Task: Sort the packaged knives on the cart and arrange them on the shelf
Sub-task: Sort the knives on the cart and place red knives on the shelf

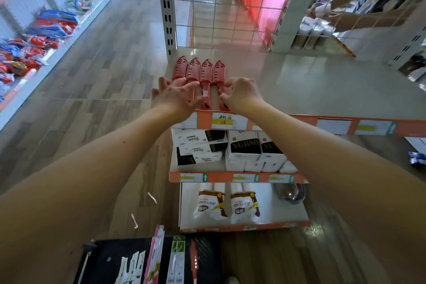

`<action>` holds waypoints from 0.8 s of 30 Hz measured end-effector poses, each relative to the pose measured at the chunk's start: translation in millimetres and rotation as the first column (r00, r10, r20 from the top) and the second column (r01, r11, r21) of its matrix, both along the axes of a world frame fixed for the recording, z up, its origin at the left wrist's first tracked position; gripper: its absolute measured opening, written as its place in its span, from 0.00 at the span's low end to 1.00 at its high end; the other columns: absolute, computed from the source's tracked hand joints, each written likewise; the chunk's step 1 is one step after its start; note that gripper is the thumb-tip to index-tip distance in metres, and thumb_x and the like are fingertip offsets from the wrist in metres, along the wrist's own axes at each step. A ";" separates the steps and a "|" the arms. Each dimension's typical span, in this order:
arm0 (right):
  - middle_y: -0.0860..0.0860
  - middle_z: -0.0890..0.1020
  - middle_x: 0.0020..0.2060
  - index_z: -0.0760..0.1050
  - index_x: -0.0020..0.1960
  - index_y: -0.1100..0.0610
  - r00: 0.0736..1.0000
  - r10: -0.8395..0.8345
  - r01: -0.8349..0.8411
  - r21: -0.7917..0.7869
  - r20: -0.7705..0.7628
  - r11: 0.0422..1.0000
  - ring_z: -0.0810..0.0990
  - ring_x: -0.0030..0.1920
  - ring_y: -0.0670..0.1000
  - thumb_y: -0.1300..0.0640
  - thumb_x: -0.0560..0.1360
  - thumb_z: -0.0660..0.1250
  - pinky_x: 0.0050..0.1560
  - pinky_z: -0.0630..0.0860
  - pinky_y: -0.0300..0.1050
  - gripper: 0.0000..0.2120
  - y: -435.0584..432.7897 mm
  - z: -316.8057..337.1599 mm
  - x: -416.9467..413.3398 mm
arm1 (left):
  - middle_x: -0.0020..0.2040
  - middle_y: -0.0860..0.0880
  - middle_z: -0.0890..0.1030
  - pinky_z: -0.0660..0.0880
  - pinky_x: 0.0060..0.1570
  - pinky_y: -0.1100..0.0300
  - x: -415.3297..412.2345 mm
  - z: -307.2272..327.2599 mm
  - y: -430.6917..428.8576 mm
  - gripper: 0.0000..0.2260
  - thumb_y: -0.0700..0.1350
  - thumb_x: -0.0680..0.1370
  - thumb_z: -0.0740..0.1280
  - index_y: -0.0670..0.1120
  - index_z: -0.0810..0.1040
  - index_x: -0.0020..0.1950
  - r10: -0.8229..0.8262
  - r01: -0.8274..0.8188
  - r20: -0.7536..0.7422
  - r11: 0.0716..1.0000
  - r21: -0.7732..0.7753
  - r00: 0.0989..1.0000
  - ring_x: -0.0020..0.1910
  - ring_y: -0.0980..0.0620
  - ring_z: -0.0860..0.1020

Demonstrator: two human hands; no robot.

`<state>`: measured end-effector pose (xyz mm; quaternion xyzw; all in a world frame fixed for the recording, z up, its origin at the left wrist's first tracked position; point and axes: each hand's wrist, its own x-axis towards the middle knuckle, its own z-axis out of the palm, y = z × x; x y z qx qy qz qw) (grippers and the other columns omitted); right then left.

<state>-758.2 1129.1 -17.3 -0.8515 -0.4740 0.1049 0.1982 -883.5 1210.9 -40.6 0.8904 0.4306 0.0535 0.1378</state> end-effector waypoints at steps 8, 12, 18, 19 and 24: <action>0.57 0.77 0.60 0.74 0.64 0.61 1.000 -0.015 0.015 0.009 0.016 1.000 0.75 0.60 0.54 0.58 0.77 0.63 0.56 0.71 0.42 0.16 -46.6 11.7 -36.1 | 0.77 0.50 0.57 0.57 0.71 0.41 -43.2 12.0 -26.5 0.25 0.61 0.78 0.55 0.55 0.60 0.74 -0.050 0.050 -0.009 0.998 0.027 0.999 0.74 0.44 0.58; 0.57 0.75 0.64 0.72 0.66 0.60 0.999 0.011 -0.009 -0.031 0.040 0.999 0.74 0.62 0.55 0.56 0.77 0.63 0.61 0.71 0.45 0.18 -68.7 1.4 -59.8 | 0.76 0.50 0.59 0.61 0.69 0.45 -68.6 -1.0 -46.3 0.26 0.62 0.78 0.55 0.55 0.61 0.74 -0.056 0.057 -0.030 0.998 0.023 0.998 0.73 0.44 0.58; 0.57 0.78 0.58 0.75 0.60 0.62 0.998 0.046 -0.042 -0.075 0.045 0.996 0.75 0.59 0.56 0.55 0.77 0.63 0.54 0.71 0.44 0.15 -97.2 -10.9 -86.5 | 0.75 0.51 0.60 0.63 0.64 0.50 -106.6 -6.6 -85.2 0.25 0.61 0.78 0.54 0.55 0.60 0.74 0.007 -0.003 -0.082 0.999 0.046 0.997 0.72 0.43 0.55; 0.57 0.78 0.58 0.75 0.60 0.62 0.998 0.049 -0.046 -0.077 0.031 0.996 0.75 0.58 0.55 0.55 0.77 0.63 0.54 0.71 0.44 0.15 -103.7 -14.4 -91.1 | 0.75 0.51 0.60 0.63 0.63 0.50 -113.6 -9.8 -92.3 0.25 0.61 0.78 0.54 0.56 0.60 0.74 0.026 -0.022 -0.101 0.999 0.041 0.995 0.71 0.42 0.55; 0.59 0.80 0.58 0.77 0.59 0.63 0.996 0.089 -0.091 -0.146 -0.023 0.985 0.76 0.60 0.58 0.57 0.77 0.62 0.56 0.74 0.48 0.15 -144.5 -43.6 -120.2 | 0.73 0.50 0.65 0.63 0.64 0.50 -155.1 -45.3 -136.5 0.22 0.60 0.79 0.54 0.55 0.65 0.71 0.077 -0.083 -0.199 0.996 -0.023 0.977 0.71 0.40 0.56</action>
